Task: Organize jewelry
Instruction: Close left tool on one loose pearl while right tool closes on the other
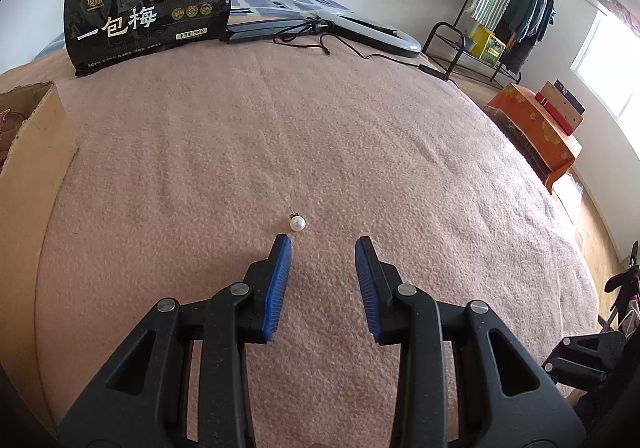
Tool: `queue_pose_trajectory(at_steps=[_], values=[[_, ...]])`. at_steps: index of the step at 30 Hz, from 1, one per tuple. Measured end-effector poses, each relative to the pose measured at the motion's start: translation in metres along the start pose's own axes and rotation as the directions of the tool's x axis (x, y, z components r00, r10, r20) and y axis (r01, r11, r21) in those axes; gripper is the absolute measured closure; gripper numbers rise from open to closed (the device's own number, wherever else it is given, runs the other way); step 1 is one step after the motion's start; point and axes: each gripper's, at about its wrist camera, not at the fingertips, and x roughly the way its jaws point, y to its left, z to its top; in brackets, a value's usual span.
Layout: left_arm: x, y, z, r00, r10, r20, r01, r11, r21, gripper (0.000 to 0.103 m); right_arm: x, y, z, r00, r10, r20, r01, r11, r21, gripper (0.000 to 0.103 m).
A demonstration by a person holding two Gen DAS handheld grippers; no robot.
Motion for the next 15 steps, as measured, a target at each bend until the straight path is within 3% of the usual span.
queue_pose_trajectory(at_steps=[4,6,15], values=[[0.008,0.004,0.005,1.0,0.026,0.003,-0.026,1.0,-0.009,0.07,0.002,0.001,-0.001,1.0,0.002,0.002,-0.002,1.0,-0.013,0.074],[0.012,0.005,0.007,0.999,0.036,0.0,-0.036,0.999,-0.011,0.078,0.003,0.001,-0.001,1.0,0.001,0.002,-0.001,1.0,-0.011,0.075],[0.018,0.007,0.006,0.998,0.069,0.006,-0.069,0.998,-0.003,0.092,0.005,0.002,-0.004,1.0,-0.007,0.004,0.007,1.0,-0.012,0.082]])
